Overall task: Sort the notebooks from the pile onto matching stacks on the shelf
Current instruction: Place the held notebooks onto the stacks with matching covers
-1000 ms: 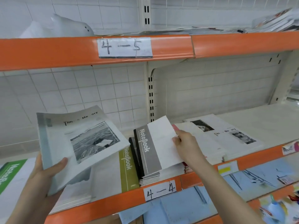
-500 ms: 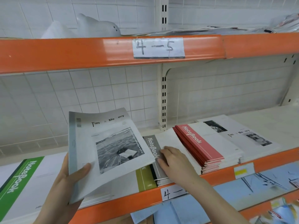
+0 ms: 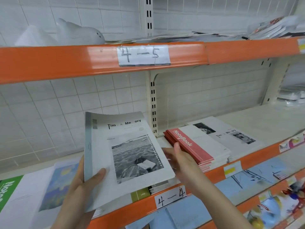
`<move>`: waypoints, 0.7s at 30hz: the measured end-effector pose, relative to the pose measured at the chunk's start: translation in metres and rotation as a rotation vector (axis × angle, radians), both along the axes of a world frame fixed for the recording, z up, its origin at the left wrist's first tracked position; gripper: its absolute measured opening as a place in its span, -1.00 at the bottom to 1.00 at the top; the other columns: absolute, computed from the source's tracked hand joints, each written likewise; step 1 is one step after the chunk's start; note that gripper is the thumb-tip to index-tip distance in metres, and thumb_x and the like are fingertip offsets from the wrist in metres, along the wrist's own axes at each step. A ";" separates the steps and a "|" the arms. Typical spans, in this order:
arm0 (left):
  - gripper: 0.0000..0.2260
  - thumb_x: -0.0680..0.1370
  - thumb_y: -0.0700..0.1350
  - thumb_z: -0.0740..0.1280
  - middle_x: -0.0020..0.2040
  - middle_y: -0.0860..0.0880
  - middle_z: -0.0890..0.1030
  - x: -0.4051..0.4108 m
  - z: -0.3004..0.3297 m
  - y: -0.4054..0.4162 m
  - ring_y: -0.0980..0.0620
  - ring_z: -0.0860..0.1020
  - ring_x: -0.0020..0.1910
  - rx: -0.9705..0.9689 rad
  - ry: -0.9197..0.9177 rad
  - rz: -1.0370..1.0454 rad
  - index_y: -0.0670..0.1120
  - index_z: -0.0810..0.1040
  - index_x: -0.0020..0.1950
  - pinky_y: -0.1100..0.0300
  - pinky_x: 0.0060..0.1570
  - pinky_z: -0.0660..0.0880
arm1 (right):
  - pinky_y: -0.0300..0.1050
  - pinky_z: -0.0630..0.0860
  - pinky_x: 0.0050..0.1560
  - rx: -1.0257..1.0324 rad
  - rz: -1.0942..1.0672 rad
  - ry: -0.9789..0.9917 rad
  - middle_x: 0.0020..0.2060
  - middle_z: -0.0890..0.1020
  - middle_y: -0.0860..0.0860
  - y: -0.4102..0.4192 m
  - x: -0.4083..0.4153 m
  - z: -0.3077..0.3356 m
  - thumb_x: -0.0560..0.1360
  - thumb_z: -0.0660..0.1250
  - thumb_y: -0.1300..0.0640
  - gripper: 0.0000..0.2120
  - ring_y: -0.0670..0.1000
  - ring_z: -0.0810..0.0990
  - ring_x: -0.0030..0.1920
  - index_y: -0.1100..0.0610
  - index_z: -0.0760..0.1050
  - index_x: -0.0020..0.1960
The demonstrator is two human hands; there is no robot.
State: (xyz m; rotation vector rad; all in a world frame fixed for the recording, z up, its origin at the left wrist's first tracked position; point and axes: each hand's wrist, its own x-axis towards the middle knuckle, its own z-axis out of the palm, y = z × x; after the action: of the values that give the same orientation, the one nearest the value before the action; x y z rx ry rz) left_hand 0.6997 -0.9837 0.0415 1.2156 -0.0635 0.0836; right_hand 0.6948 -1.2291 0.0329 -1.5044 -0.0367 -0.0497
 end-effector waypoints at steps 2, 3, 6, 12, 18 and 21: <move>-0.57 0.55 -0.26 0.26 0.15 0.00 0.63 0.002 0.006 -0.034 -0.11 0.59 0.07 0.004 0.019 -0.065 0.20 0.48 0.29 0.00 -0.05 0.49 | 0.01 0.60 0.04 0.538 0.067 0.091 0.12 0.64 0.13 -0.011 -0.013 0.009 0.54 0.00 -0.23 -0.42 0.10 0.62 0.13 0.17 0.48 0.27; -0.58 0.57 -0.26 0.24 0.15 0.03 0.63 0.000 0.012 -0.053 -0.08 0.58 0.07 -0.003 0.024 -0.065 0.19 0.46 0.31 0.03 -0.08 0.48 | 0.04 0.60 0.06 0.659 0.075 0.082 0.16 0.61 0.18 -0.017 -0.018 0.013 0.53 0.03 -0.23 -0.41 0.15 0.60 0.17 0.18 0.44 0.30; -0.56 0.60 -0.27 0.18 0.11 0.11 0.61 0.007 0.015 -0.103 0.02 0.57 0.03 0.049 -0.009 -0.125 0.22 0.37 0.33 0.08 -0.18 0.48 | 0.08 0.59 0.07 0.637 -0.017 -0.006 0.16 0.61 0.21 -0.038 -0.022 0.014 0.58 0.13 0.02 -0.59 0.21 0.60 0.16 0.21 0.39 0.34; -0.48 0.59 -0.20 0.25 0.21 0.15 0.57 0.018 0.026 -0.186 0.15 0.57 0.14 0.252 -0.151 -0.464 0.28 0.23 0.41 0.10 0.11 0.54 | -0.05 0.62 -0.32 0.362 -0.654 -0.145 -0.20 0.61 0.09 -0.112 -0.018 0.010 0.61 0.13 0.31 -0.77 0.02 0.62 -0.29 0.24 0.41 0.24; -0.67 0.63 -0.16 0.19 0.34 0.07 0.45 0.066 0.009 -0.235 0.15 0.40 0.28 0.932 -0.442 -0.355 0.03 0.40 0.39 0.32 0.20 0.28 | -0.08 0.50 -0.21 0.310 -1.063 -0.160 -0.03 0.51 0.09 -0.212 0.000 -0.007 0.63 0.12 0.19 -0.92 0.05 0.52 -0.11 0.12 0.35 0.10; -0.64 0.62 -0.15 0.17 0.38 -0.04 0.42 0.088 -0.016 -0.242 0.01 0.33 0.37 1.208 -0.486 -0.265 -0.03 0.37 0.43 0.14 0.33 0.31 | 0.00 0.55 -0.13 0.204 -1.121 -0.140 -0.02 0.48 0.04 -0.239 0.012 -0.011 0.63 0.10 0.17 -0.86 0.06 0.49 -0.07 0.11 0.30 0.19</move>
State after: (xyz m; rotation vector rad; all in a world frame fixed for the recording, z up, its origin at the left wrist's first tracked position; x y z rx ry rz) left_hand 0.7874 -1.2258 0.0257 2.3521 -0.7890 0.1105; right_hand 0.7070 -1.4680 0.0218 -1.1528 0.6820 -1.0224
